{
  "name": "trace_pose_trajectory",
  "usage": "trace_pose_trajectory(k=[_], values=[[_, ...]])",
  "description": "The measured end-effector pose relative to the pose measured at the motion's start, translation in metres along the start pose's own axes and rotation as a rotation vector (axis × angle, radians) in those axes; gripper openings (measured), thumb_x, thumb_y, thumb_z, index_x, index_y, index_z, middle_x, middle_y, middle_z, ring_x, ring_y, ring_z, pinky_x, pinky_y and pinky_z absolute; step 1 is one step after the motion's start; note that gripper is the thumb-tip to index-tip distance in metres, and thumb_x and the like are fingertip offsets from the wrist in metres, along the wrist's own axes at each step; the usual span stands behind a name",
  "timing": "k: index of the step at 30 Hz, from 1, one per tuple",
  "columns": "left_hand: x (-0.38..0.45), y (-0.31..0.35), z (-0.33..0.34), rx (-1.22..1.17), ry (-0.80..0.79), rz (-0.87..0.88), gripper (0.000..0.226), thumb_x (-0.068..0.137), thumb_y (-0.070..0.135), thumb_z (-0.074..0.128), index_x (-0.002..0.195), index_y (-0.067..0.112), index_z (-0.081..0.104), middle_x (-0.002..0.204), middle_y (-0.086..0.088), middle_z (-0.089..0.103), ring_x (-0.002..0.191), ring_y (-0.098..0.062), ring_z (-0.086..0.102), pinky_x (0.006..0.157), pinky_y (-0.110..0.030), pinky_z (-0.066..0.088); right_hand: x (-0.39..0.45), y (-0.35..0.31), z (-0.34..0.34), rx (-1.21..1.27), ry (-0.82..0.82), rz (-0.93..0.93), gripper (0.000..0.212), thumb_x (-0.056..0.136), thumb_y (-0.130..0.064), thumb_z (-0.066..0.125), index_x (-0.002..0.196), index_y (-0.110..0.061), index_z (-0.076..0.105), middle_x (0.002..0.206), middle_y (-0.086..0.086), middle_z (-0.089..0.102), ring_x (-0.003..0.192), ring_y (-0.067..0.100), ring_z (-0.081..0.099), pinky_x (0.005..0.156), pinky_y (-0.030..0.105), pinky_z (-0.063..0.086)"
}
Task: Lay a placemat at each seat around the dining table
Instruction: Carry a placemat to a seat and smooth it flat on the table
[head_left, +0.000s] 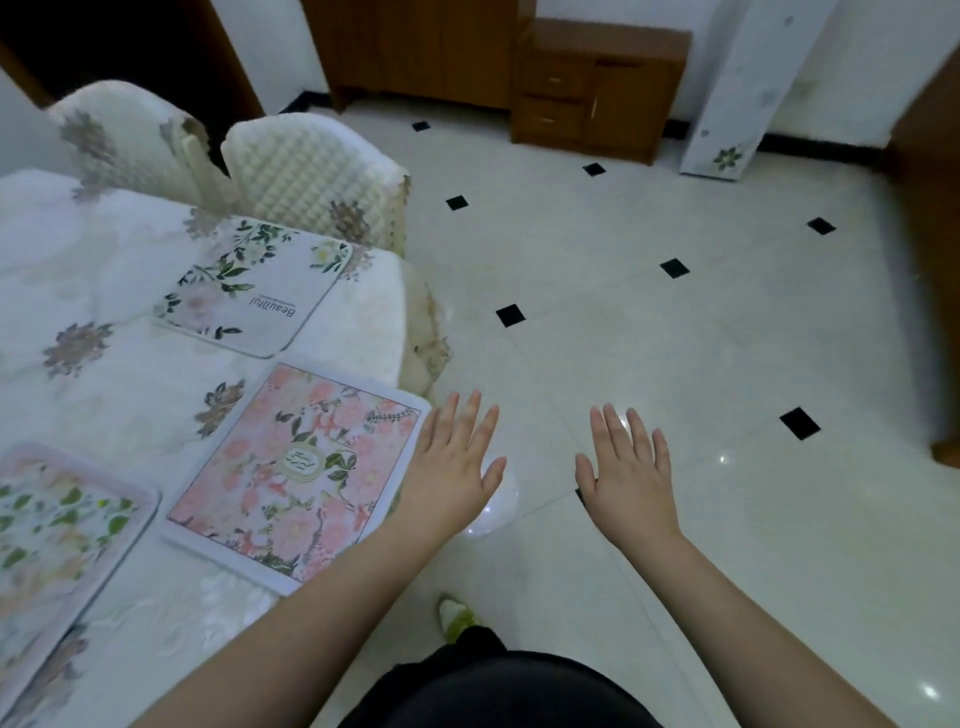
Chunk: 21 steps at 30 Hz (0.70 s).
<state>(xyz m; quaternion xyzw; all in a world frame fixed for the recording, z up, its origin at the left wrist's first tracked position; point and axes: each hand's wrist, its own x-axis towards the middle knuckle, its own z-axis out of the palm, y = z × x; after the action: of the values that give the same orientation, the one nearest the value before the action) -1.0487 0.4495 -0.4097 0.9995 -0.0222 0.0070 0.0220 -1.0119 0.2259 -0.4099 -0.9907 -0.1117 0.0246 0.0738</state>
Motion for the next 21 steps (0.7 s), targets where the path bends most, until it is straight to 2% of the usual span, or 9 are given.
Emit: trace_pose_trajectory(k=[7, 12, 15, 17, 18, 21], values=[[-0.001, -0.082, 0.009, -0.075, 0.012, -0.241, 0.062, 0.096, 0.049, 0.033, 0.145, 0.015, 0.048, 0.153, -0.011, 0.044, 0.143, -0.034, 0.038, 0.116, -0.046, 0.015, 0.064, -0.088, 0.007, -0.076, -0.079, -0.211, 0.066, 0.095, -0.045, 0.018, 0.151, -0.014, 0.034, 0.156, 0.004, 0.037, 0.146, 0.027, 0.028, 0.116, 0.042, 0.004], [-0.021, -0.129, 0.020, -0.119, 0.021, -0.393, 0.062, 0.095, 0.047, 0.034, 0.145, 0.014, 0.049, 0.152, -0.013, 0.045, 0.141, -0.035, 0.041, 0.117, -0.046, 0.015, 0.095, -0.167, 0.017, -0.072, -0.142, -0.391, 0.067, 0.095, -0.046, 0.017, 0.151, -0.013, 0.036, 0.156, 0.005, 0.036, 0.147, 0.028, 0.027, 0.116, 0.043, 0.006], [-0.037, -0.151, 0.030, -0.144, -0.012, -0.489, 0.062, 0.095, 0.049, 0.034, 0.146, 0.017, 0.047, 0.154, -0.010, 0.042, 0.143, -0.033, 0.038, 0.119, -0.047, 0.022, 0.108, -0.207, 0.026, -0.085, -0.166, -0.507, 0.066, 0.096, -0.047, 0.021, 0.149, -0.013, 0.039, 0.154, 0.005, 0.039, 0.145, 0.029, 0.031, 0.118, 0.047, 0.016], [-0.048, -0.166, 0.034, -0.168, -0.034, -0.565, 0.064, 0.096, 0.051, 0.031, 0.150, 0.019, 0.043, 0.158, -0.008, 0.036, 0.146, -0.032, 0.033, 0.117, -0.048, 0.020, 0.117, -0.229, 0.029, -0.086, -0.176, -0.568, 0.066, 0.095, -0.048, 0.023, 0.148, -0.013, 0.041, 0.153, 0.006, 0.042, 0.143, 0.029, 0.035, 0.115, 0.051, 0.025], [-0.054, -0.172, 0.035, -0.169, -0.042, -0.593, 0.064, 0.097, 0.051, 0.029, 0.151, 0.019, 0.040, 0.159, -0.008, 0.033, 0.147, -0.032, 0.030, 0.119, -0.047, 0.016, 0.121, -0.238, 0.030, -0.092, -0.193, -0.600, 0.069, 0.094, -0.049, 0.019, 0.149, -0.014, 0.039, 0.154, 0.006, 0.040, 0.144, 0.029, 0.033, 0.116, 0.051, 0.024], [-0.071, -0.186, 0.039, -0.175, -0.063, -0.680, 0.066, 0.099, 0.053, 0.021, 0.155, 0.020, 0.031, 0.162, -0.007, 0.024, 0.151, -0.030, 0.020, 0.121, -0.044, 0.004, 0.134, -0.263, 0.039, -0.136, -0.268, -0.709, 0.081, 0.086, -0.053, -0.006, 0.157, -0.020, 0.013, 0.164, -0.001, 0.012, 0.152, 0.021, 0.005, 0.121, 0.044, 0.003]])
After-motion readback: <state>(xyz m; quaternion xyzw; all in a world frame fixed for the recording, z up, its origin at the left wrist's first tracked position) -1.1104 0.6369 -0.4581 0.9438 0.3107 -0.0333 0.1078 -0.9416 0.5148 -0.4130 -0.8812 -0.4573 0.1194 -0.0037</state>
